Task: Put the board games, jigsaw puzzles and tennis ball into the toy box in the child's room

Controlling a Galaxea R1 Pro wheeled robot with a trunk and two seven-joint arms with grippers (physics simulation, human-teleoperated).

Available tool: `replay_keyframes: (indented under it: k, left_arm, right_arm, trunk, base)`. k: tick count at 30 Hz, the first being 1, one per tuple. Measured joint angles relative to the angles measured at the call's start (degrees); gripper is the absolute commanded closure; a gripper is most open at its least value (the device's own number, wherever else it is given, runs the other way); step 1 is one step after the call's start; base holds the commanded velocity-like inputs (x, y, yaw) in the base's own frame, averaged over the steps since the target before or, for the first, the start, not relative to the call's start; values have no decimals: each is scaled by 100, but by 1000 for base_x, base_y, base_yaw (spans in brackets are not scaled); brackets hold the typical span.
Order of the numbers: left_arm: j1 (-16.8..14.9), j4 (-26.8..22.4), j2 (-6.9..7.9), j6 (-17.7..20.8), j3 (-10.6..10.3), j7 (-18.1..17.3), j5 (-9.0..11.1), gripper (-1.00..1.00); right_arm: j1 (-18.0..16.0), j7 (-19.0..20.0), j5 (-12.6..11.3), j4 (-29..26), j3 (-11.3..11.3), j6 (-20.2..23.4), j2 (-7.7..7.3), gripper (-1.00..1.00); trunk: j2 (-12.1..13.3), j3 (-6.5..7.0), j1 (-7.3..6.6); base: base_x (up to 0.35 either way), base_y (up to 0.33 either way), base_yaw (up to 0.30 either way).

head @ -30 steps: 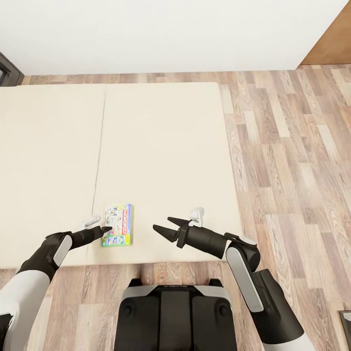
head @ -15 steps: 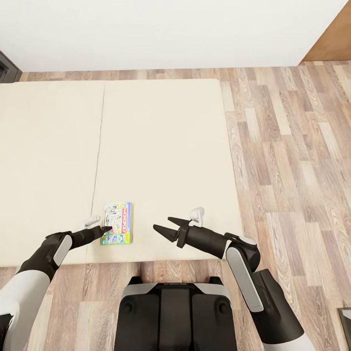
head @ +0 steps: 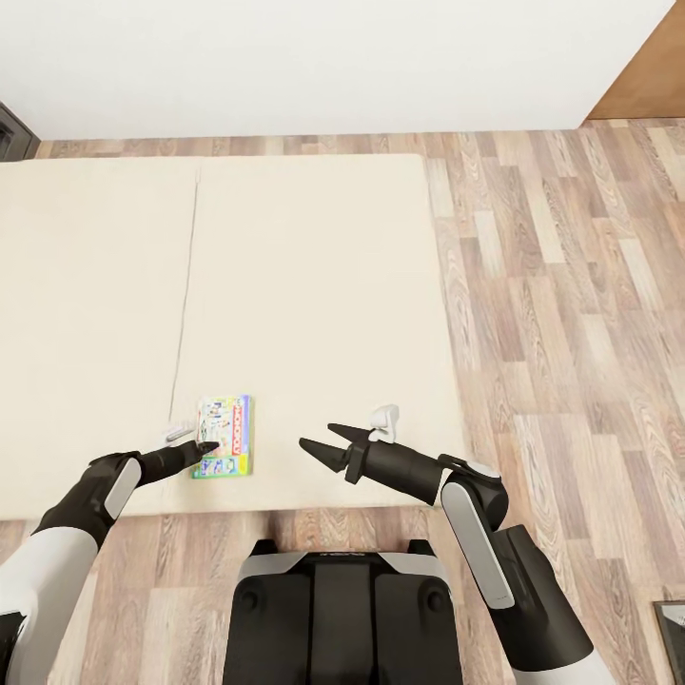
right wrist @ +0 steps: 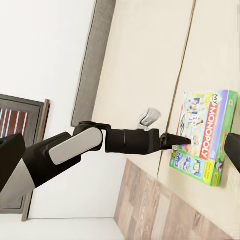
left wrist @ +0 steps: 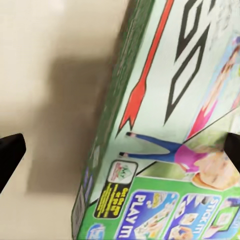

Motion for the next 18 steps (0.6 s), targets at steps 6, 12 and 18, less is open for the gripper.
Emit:
replay_keyframes:
  k: [6, 12, 18]
  left_arm:
    - [4, 3, 0, -7, -1, -17, -29, -100]
    - [4, 2, 0, -9, 5, -36, -31, -100]
    - [4, 2, -2, -6, 1, -23, -31, -100]
  right_arm:
    - [0, 2, -1, 0, 6, -2, 0, -100]
    - [0, 2, -2, 0, 7, -3, -1, -100]
    - [0, 2, -2, 0, 7, -3, -1, -100]
  trunk:
    - [1, 0, 1]
    - [1, 0, 1]
    - [1, 0, 1]
  base:
    - [0, -211, 0]
    - [0, -27, 0]
    - [0, -3, 0]
